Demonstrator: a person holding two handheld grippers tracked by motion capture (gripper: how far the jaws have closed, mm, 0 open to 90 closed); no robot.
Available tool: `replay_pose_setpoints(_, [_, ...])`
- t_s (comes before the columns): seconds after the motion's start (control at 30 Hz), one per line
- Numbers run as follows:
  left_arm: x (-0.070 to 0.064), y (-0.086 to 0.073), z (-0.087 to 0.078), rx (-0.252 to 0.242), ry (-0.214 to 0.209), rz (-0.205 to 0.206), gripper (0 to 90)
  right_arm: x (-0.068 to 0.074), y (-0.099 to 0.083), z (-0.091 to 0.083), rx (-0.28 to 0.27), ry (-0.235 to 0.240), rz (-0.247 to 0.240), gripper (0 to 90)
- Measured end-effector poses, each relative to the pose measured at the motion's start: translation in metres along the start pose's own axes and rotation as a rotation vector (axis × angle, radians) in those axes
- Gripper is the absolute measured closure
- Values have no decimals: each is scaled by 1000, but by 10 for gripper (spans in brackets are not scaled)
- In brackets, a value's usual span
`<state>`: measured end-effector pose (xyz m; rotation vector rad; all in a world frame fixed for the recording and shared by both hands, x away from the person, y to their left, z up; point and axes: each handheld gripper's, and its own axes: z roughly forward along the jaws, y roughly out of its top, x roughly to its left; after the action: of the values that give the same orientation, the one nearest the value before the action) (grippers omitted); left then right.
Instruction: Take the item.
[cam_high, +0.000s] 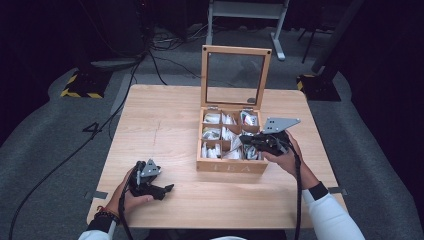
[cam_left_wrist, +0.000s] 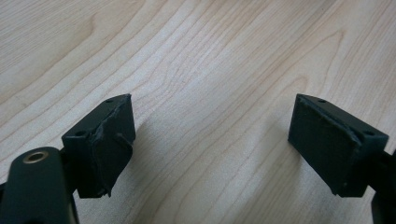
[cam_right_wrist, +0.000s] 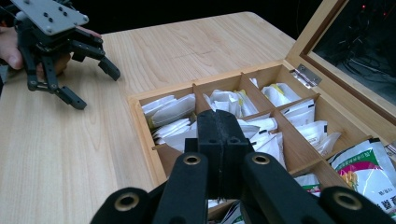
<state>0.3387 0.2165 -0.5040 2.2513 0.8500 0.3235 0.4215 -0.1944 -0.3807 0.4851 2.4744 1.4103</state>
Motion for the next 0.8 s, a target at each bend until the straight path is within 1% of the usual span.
replay_pose_setpoints(0.33, [0,0,0,0,2,0,153,12,-2,-19,-35,9,-18,900])
replay_pose_setpoints(0.4, [0,0,0,0,2,-1,153,16,-2,-22,-34,13,-23,900])
replay_pose_setpoints(0.6, [0,0,0,-1,1,-2,153,27,-5,-25,-30,32,-45,900])
replay_pose_setpoints(0.8, [0,0,0,-1,1,-4,153,34,-9,-25,-26,52,-49,900])
